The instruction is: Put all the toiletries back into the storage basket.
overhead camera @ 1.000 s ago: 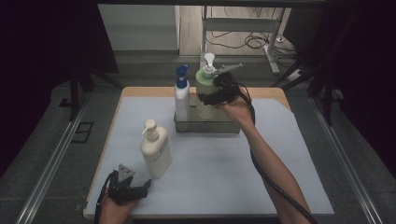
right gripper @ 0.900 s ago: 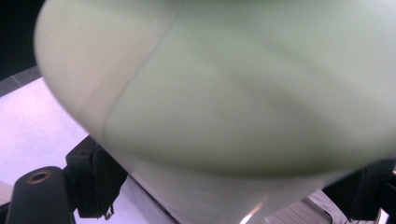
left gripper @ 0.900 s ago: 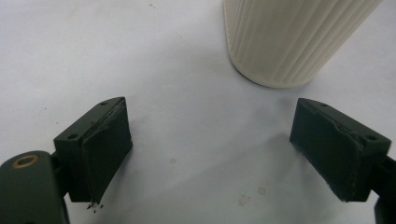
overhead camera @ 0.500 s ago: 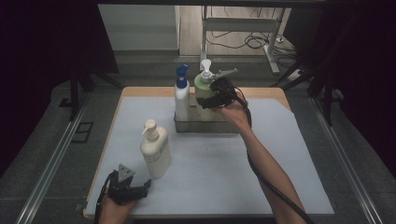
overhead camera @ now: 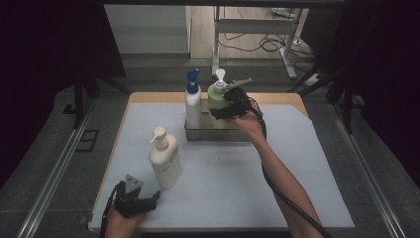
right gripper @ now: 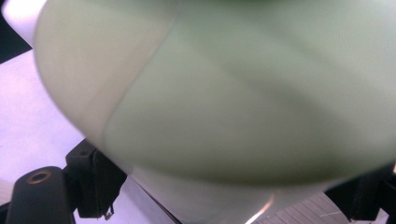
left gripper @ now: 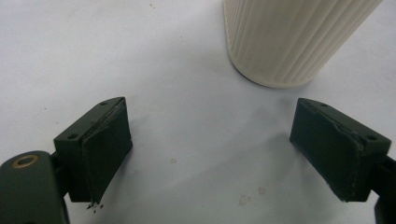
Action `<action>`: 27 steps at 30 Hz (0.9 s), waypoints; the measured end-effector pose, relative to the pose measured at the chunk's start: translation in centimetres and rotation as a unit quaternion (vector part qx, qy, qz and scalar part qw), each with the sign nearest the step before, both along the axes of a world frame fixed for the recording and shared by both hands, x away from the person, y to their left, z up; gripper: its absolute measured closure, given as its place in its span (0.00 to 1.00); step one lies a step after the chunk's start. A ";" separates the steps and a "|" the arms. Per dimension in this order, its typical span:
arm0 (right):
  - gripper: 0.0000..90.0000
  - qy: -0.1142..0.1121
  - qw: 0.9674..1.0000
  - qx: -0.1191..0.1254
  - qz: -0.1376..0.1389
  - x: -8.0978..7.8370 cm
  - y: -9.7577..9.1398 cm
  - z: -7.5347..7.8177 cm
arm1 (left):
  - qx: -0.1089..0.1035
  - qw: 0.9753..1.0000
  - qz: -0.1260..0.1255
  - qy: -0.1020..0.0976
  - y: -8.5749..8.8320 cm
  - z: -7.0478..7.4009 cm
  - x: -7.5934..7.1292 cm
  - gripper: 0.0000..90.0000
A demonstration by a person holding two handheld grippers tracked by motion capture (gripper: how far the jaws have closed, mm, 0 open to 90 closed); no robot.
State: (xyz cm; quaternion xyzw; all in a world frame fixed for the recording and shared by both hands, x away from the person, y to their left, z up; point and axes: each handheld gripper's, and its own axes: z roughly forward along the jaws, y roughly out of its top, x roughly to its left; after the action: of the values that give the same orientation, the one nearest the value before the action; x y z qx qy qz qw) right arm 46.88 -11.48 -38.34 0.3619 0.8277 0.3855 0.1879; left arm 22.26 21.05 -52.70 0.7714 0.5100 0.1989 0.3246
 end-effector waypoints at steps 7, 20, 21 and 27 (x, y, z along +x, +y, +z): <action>0.14 0.009 1.000 -0.004 -0.002 0.2 -0.2 -1.1 | 0.000 1.000 0.000 0.000 0.0 0.0 0.0 0.13; 0.14 0.022 1.000 -0.004 -0.006 0.4 -0.3 -2.6 | 0.000 1.000 0.000 0.000 0.0 0.0 0.0 0.13; 0.14 0.023 1.000 -0.005 -0.006 0.4 -0.4 -2.7 | 0.000 1.000 0.000 0.000 0.0 0.0 0.0 0.13; 0.14 0.029 1.000 -0.006 -0.007 0.5 -0.4 -3.2 | 0.000 1.000 0.000 0.000 0.0 0.0 0.0 0.13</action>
State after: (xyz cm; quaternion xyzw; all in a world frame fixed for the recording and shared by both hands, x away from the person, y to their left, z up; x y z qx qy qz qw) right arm 47.37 -11.86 -41.54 0.3773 0.8326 0.3685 0.1690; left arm 22.25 21.05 -52.70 0.7712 0.5102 0.1990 0.3246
